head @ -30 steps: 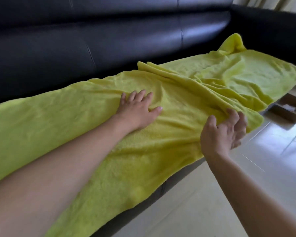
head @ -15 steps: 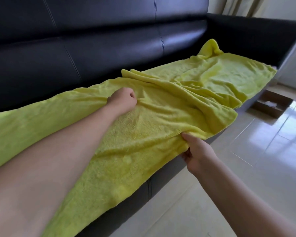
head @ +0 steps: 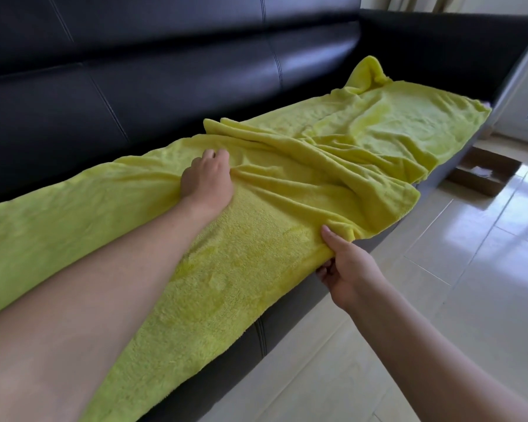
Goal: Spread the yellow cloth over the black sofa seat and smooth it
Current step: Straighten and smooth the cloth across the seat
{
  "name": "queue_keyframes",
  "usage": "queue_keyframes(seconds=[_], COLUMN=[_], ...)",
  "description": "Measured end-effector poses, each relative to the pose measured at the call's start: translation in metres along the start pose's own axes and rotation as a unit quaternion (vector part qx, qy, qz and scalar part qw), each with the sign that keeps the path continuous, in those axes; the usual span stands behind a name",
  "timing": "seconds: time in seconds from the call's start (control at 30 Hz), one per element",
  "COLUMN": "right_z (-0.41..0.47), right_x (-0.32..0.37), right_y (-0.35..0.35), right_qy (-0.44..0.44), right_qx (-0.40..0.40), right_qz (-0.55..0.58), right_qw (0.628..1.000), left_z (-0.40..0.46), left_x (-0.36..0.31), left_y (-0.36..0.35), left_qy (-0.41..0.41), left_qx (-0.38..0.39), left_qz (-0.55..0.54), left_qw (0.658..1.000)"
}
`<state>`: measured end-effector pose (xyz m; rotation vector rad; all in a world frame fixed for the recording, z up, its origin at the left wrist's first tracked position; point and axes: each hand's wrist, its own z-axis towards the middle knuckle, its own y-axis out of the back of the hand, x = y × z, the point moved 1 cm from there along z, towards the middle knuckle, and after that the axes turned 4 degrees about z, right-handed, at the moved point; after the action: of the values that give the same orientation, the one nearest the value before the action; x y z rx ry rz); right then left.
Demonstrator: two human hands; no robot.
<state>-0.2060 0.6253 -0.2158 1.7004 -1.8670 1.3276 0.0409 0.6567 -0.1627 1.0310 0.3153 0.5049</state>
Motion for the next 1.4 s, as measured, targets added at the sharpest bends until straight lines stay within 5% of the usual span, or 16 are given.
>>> queue_keyframes(seconds=[0.2,0.43,0.7,0.87,1.0,1.2,1.4], right_z=[0.0,0.005,0.02,0.043,0.054,0.065,0.082], right_x=[0.003,0.005,0.031,0.059,0.07,0.086,0.125], right_y=[-0.004,-0.001,0.01,0.023,0.03,0.038,0.04], right_qy=[0.045,0.049,-0.022,0.007,0.012,0.042,0.007], right_qx=[-0.007,-0.028,-0.04,-0.059,-0.008,0.017,0.065], right_qz=[-0.031,-0.006,0.068,0.101,0.07,0.061,0.084], right_qw=[0.998,0.998,0.997,0.993,0.997,0.997,0.994], left_z=[0.001,0.009,0.016,0.043,0.07,0.101,0.124], left_x=[0.006,0.021,0.01,-0.07,-0.118,-0.144,-0.155], left_y=[0.0,0.01,0.011,0.008,-0.007,-0.009,-0.01], left_qy=[0.037,0.174,0.155,0.032,0.05,0.103,0.061], left_qx=[0.027,0.071,0.128,0.113,0.181,0.084,0.291], left_qz=[-0.042,-0.038,0.048,-0.053,-0.016,0.03,0.095], left_qw=[0.998,0.981,0.978,0.992,0.982,0.991,0.95])
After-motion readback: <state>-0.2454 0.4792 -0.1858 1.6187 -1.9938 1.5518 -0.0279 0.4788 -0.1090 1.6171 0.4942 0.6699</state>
